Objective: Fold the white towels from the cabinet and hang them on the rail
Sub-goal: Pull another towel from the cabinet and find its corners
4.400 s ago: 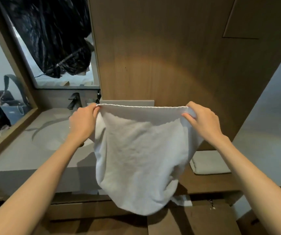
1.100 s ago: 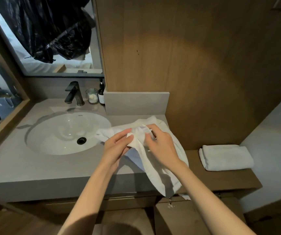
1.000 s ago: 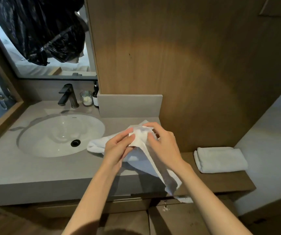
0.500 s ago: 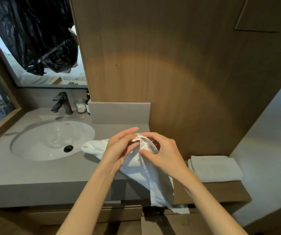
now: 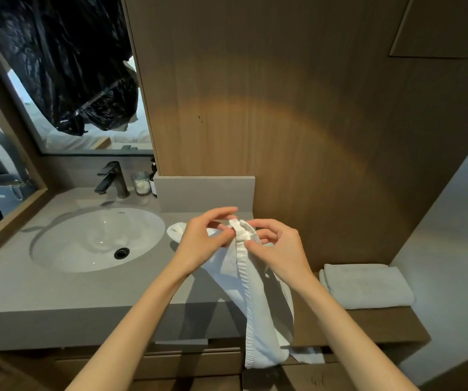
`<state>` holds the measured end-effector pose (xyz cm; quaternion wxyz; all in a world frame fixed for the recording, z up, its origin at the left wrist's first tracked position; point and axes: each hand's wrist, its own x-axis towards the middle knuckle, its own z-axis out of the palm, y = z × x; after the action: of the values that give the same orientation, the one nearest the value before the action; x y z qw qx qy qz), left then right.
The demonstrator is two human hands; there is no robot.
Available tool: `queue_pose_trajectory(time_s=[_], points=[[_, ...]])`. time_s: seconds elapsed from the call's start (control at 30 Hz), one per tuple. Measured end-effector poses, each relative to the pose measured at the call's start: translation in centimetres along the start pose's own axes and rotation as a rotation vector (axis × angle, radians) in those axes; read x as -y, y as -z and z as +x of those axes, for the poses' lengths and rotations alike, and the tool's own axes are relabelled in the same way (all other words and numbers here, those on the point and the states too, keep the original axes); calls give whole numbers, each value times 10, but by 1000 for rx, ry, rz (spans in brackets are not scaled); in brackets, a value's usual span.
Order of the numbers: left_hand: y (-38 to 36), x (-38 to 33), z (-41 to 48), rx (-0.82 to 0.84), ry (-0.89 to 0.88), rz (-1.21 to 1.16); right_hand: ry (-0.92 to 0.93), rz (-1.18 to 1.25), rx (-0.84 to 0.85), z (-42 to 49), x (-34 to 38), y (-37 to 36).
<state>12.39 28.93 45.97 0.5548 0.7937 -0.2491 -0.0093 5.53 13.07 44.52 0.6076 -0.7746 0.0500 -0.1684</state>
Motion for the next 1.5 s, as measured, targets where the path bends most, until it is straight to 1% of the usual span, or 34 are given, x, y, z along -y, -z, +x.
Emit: queue_pose_trajectory(time_s=[0.07,0.27,0.37,0.47,0.53,0.6,0.67,0.83,0.97,1.1,1.27,1.33,1.4,1.47,1.5], points=[[1,5,3,-26,-92,85,-17,3,19,3,1,2],[-2,18,6,-117,-142,-21,-98,66,96,5,5,11],[-6,21,5,-112,-181,-33,-108,82,37,6,3,16],[-9,22,7,-80,-326,89,-43,-16,-82,7,3,14],[-10,20,10,-61,-354,156,39,-116,-121,5,5,12],[-10,18,11,-47,-338,216,118,-194,-102,2,9,12],[-10,18,12,-4,-318,267,160,-255,-48,1,12,13],[-8,14,13,59,-333,343,154,-425,32,-3,18,14],[-8,10,11,111,-346,418,163,-539,16,-8,19,16],[-15,5,10,164,-387,339,186,-662,22,-8,24,29],[-36,-7,8,154,-421,168,219,-879,-10,-12,27,52],[-45,-16,7,123,-446,70,243,-937,-58,-15,30,66],[-54,-26,6,81,-497,26,270,-943,-132,-18,36,81],[-60,-31,6,85,-524,74,301,-869,-214,-23,45,95],[-63,-30,7,95,-509,117,318,-813,-259,-25,49,102]])
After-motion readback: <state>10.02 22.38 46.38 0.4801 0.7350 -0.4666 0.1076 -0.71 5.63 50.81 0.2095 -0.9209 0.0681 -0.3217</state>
